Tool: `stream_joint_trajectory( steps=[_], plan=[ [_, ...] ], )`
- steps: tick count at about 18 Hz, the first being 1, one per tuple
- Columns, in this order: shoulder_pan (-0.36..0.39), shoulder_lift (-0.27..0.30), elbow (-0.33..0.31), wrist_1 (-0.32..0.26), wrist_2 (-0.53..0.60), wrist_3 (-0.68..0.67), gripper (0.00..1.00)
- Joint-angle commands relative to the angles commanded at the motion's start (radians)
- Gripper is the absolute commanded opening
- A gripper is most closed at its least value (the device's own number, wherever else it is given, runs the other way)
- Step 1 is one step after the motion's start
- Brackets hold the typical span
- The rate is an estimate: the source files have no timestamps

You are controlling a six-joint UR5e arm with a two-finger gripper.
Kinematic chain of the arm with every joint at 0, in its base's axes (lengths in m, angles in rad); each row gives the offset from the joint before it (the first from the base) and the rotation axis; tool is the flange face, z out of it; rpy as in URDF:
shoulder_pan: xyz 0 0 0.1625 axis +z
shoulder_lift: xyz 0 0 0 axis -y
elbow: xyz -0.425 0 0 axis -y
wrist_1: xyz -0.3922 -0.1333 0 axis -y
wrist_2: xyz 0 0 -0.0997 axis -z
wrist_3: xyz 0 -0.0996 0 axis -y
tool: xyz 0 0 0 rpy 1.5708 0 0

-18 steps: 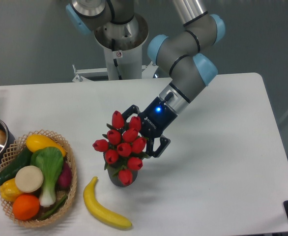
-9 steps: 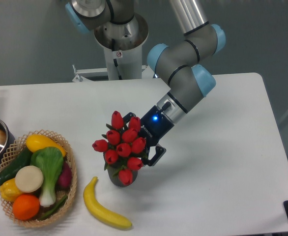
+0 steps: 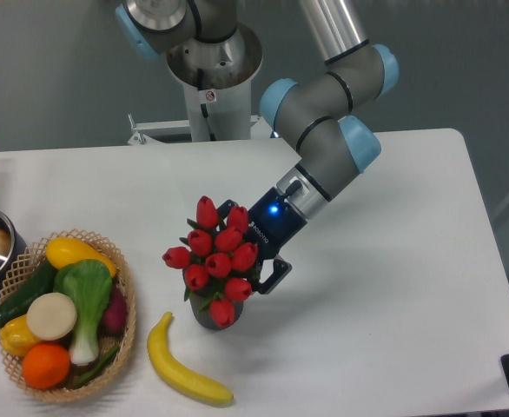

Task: Pick up the flowers from the vase
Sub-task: 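Close the gripper on the tulip stems, then lift the gripped tulips straight up out of the grey vase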

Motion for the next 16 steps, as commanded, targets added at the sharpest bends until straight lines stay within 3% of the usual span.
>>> stream_joint_trajectory(
  steps=[8, 16],
  plan=[
    [0.009, 0.002, -0.006, -0.002, -0.057, -0.009, 0.45],
    [0.015, 0.011, -0.017, -0.002, -0.066, -0.012, 0.44]
  ],
)
